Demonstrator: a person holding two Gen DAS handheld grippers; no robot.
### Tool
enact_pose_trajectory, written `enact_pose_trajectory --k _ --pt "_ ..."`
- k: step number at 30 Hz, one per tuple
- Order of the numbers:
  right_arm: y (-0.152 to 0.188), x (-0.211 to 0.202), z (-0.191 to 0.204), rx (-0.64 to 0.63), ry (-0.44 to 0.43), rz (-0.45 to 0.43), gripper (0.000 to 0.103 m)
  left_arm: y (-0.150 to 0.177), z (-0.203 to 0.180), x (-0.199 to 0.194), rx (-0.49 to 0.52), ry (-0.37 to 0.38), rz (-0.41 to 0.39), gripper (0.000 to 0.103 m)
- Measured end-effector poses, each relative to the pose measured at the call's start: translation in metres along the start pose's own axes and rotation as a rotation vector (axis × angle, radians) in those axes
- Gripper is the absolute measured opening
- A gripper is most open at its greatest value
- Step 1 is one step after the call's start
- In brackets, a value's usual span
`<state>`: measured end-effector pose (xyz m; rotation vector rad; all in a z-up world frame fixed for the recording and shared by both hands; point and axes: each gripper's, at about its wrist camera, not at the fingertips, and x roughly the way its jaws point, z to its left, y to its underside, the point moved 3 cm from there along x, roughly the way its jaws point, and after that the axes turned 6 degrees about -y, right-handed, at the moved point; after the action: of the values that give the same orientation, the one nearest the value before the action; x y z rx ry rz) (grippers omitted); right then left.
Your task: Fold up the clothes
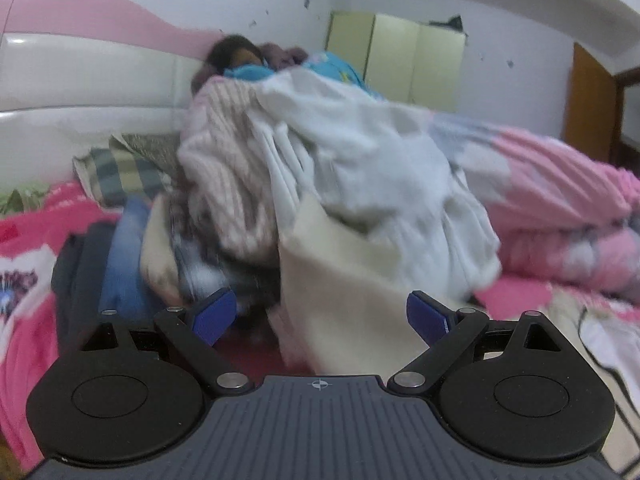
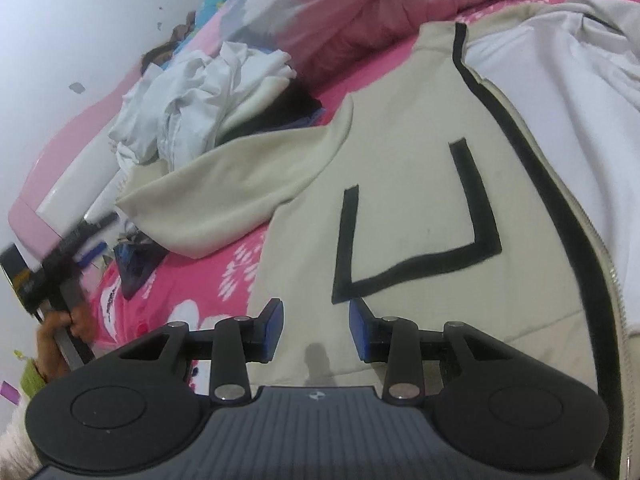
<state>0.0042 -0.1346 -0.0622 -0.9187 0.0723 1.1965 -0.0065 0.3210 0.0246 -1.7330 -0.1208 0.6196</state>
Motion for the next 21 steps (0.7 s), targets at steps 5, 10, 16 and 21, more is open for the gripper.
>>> enact_pose_trajectory --k 5,10,16,21 --pt "0.003 0.005 0.008 0.032 -0.035 -0.008 0.038 -0.011 -0.006 0.041 0.004 -0.044 0.1 0.065" --pt "0.011 0.009 0.019 0.05 -0.091 -0.046 0.038 -0.005 -0.015 0.047 0.022 -0.058 0.127 0.014" --pt "0.015 0.006 0.006 0.107 -0.11 -0.064 0.038 -0.004 -0.048 0.015 0.08 -0.016 0.084 0.006" --pt "0.013 -0.005 -0.009 0.18 -0.163 -0.118 0.038 0.007 -0.105 -0.037 0.191 0.147 0.045 0.006"
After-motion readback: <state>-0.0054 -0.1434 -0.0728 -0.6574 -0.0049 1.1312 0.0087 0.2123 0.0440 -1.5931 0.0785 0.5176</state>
